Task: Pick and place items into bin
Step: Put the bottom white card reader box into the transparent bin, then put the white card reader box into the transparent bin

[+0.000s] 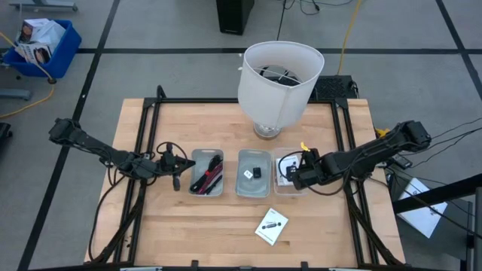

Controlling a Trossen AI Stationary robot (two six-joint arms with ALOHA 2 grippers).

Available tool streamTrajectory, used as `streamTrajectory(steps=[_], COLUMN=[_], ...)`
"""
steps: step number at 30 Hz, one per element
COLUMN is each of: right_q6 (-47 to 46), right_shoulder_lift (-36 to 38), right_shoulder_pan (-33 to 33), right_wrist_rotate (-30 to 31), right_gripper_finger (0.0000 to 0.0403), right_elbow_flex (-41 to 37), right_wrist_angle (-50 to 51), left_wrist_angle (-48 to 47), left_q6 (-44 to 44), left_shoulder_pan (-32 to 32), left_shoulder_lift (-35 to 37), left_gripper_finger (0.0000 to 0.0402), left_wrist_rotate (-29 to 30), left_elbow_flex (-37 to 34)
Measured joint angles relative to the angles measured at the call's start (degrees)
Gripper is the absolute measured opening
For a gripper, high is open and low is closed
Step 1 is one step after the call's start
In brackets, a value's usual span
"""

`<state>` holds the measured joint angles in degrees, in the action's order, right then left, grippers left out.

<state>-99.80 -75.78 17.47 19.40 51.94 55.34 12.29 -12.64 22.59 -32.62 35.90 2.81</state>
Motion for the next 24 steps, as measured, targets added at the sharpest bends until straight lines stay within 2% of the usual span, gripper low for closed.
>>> streamTrajectory(steps=[7, 24], right_q6=[0.9, 4.9], right_shoulder_lift=[-0.1, 0.0], right_shoulder_pan=[0.0, 0.0], right_wrist_rotate=[0.0, 1.1], right_gripper_finger=[0.0005, 0.0084], right_elbow_flex=[0.0, 0.0], right_wrist_angle=[-0.6, -0.9], left_wrist_angle=[0.0, 0.0], left_q6=[0.0, 0.0], left_shoulder_pan=[0.0, 0.0], left_shoulder_lift=[0.0, 0.0], left_gripper_finger=[0.0031, 0.0031], left_wrist_rotate=[0.0, 0.0], left_elbow_flex=[0.0, 0.0])
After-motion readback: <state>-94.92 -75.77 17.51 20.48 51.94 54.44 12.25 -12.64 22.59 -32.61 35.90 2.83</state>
